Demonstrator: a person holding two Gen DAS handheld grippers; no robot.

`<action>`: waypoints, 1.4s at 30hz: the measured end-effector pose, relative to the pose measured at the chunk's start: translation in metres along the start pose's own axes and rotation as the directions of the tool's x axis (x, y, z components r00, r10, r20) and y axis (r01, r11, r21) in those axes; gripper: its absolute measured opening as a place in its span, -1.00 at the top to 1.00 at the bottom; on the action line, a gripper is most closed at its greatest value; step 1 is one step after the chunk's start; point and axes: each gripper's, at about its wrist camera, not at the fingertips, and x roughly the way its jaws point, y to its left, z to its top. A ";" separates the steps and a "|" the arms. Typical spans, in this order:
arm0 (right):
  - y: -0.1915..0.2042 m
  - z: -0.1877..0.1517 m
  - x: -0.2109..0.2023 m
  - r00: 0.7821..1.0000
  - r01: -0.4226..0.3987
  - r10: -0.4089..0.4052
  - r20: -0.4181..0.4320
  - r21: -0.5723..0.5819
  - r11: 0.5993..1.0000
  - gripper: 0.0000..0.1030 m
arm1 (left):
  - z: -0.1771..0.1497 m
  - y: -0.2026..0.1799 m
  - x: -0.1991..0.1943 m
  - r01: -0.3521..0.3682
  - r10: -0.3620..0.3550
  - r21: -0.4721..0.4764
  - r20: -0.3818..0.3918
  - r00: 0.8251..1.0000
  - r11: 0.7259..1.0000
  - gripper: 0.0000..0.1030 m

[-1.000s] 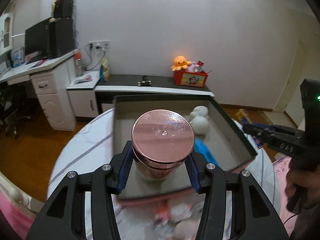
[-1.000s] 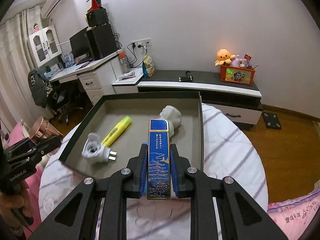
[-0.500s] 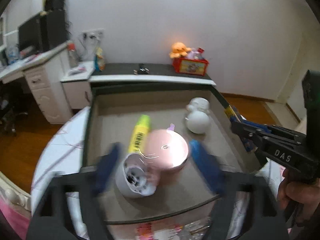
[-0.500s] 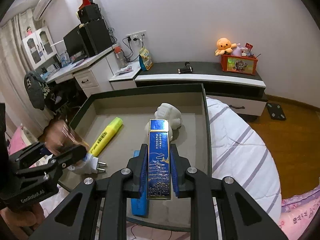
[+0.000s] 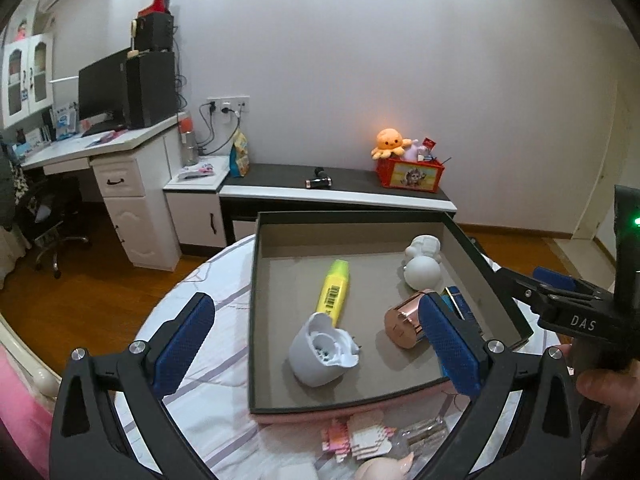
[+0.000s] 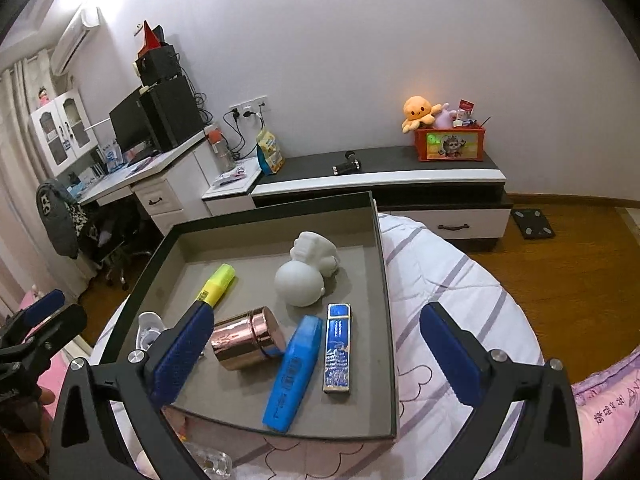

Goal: Organize rigid objects
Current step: 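Place the jar and lighter box into the pink box and open both tools, then withdraw both tools from the box toward the remaining objects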

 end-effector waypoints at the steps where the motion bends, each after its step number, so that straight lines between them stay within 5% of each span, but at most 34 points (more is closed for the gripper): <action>1: 0.001 -0.001 -0.002 1.000 0.003 -0.003 -0.001 -0.002 1.000 -1.00 | -0.001 0.001 -0.003 -0.001 0.001 -0.003 0.000 1.000 1.000 -1.00; 42: 0.057 -0.070 -0.117 1.000 -0.018 0.020 0.020 -0.110 0.994 -1.00 | -0.083 0.032 -0.114 -0.057 0.057 -0.096 -0.008 0.998 0.994 -1.00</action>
